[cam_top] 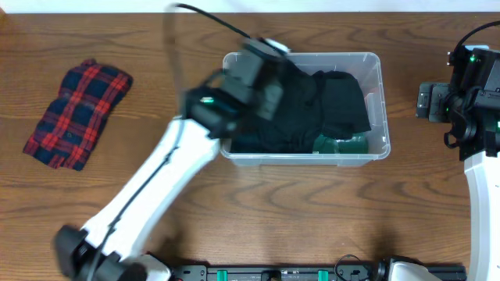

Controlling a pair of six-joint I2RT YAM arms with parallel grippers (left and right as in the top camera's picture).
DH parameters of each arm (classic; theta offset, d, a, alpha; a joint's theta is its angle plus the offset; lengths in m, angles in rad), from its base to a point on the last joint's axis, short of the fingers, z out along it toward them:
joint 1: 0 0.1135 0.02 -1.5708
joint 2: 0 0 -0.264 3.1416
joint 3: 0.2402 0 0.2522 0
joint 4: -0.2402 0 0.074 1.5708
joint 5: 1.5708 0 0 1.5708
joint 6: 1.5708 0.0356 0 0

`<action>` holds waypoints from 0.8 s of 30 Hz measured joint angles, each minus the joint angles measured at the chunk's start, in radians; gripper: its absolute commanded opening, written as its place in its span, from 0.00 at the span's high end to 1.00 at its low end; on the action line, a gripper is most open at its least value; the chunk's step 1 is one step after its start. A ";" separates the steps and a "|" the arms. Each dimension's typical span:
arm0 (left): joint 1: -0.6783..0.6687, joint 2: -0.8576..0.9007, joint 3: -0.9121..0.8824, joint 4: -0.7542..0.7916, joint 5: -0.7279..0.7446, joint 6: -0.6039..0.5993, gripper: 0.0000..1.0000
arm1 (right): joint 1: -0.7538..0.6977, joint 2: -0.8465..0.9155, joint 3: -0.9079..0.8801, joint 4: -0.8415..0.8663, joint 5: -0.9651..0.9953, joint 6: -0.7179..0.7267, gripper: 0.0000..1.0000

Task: Pack container
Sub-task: 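Press the black garment down and withdraw the left gripper left, then lower the left gripper onto the plaid shirt and grasp it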

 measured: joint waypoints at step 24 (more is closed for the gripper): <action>0.738 0.052 0.004 -0.109 -0.345 0.217 0.16 | 0.000 0.000 0.000 -0.001 0.000 0.000 0.01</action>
